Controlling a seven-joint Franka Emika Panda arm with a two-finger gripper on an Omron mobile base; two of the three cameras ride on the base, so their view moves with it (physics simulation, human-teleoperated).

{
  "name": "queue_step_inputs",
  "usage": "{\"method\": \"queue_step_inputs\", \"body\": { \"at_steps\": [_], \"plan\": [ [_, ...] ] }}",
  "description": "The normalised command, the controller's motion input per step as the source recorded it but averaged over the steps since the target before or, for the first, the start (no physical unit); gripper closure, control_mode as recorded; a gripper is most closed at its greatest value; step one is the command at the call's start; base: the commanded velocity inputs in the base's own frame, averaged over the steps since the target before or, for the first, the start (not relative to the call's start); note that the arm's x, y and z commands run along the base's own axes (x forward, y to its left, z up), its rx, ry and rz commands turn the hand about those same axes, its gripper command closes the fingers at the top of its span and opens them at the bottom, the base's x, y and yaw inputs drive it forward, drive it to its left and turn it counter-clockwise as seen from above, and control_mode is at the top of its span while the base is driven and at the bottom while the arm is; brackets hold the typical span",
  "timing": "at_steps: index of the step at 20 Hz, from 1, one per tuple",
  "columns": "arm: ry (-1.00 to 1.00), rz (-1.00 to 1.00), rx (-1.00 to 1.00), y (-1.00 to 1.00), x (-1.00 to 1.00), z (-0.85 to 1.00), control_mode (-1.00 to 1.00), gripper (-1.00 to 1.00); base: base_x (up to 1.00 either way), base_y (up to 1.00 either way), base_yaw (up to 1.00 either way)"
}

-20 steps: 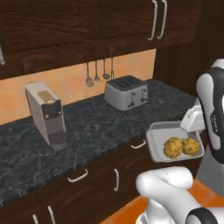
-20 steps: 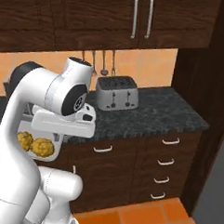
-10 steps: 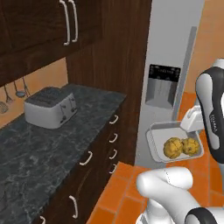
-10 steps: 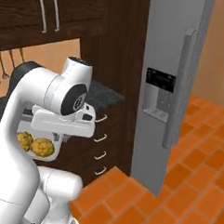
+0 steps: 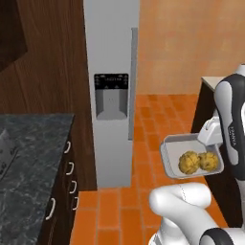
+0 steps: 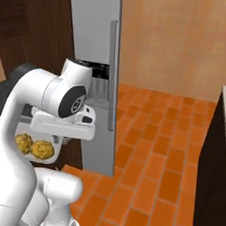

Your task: Take the meat container that has the shrimp and place it on the second highest rack of the freezer. Then take the vegetable container that has the squashs and place it on the highest rack of the freezer.

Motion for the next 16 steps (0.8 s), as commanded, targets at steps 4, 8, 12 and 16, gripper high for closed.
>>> {"method": "queue_step_inputs", "body": {
  "at_steps": [4,8,12,16],
  "plan": [
    [0.00,0.00,0.00,0.00,0.00,0.00,1.00,1.00,0.87,-0.30,-0.05],
    [0.00,0.00,0.00,0.00,0.00,0.00,1.00,1.00,0.83,-0.57,0.01],
    [0.00,0.00,0.00,0.00,0.00,0.00,1.00,1.00,0.35,-0.98,0.17],
    [0.00,0.00,0.00,0.00,0.00,0.00,1.00,1.00,0.20,-0.83,0.10]
  ]
}}
